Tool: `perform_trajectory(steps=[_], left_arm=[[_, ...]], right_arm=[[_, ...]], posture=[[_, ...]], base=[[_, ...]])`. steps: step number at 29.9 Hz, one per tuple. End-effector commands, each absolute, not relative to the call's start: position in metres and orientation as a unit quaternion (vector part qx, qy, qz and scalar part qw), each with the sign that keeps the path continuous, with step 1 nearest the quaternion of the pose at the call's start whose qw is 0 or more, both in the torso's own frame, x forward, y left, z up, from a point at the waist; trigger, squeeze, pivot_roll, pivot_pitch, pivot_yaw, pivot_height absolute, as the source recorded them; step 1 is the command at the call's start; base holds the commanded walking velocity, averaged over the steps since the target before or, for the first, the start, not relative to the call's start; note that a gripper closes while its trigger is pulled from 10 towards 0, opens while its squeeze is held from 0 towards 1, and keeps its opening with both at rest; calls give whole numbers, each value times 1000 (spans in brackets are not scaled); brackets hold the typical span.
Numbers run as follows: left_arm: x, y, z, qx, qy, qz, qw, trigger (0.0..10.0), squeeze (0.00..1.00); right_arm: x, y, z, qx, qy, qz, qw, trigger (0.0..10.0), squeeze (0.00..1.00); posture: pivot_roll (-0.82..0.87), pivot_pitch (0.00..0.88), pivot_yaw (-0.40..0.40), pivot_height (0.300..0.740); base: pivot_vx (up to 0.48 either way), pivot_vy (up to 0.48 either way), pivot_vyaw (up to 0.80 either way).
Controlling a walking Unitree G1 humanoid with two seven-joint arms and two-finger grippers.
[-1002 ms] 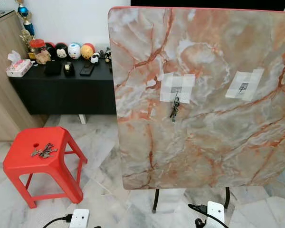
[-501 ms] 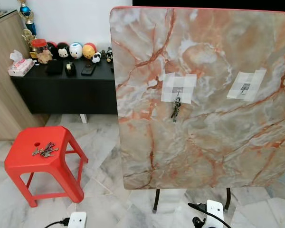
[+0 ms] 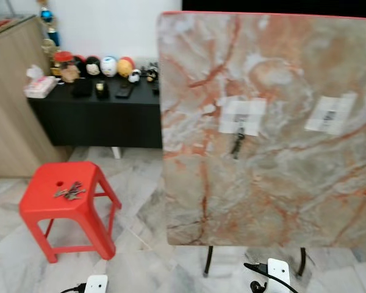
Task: Hang keys on a hook
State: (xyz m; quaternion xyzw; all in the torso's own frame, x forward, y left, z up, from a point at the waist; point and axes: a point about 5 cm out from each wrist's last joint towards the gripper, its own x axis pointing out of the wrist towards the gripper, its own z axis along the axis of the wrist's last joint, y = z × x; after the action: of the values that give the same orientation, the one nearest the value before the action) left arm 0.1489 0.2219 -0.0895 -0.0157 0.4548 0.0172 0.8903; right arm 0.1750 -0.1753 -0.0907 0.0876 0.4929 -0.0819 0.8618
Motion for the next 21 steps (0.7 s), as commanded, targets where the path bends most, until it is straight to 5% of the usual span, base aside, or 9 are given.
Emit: perform_trajectory(steps=[1, 21], left_arm=[[145, 224, -91, -21, 463, 25, 886, 10000, 0], [148, 220, -91, -24, 462, 23, 886, 10000, 0]], right_arm=[[177, -175, -90, 92, 489, -83, 863, 10000, 0], [172, -174, -92, 70, 500, -60, 861, 10000, 0]], posture=[[84, 0, -60, 740], [104, 0, -67, 740]], base=[[0, 398, 0], [0, 413, 0]])
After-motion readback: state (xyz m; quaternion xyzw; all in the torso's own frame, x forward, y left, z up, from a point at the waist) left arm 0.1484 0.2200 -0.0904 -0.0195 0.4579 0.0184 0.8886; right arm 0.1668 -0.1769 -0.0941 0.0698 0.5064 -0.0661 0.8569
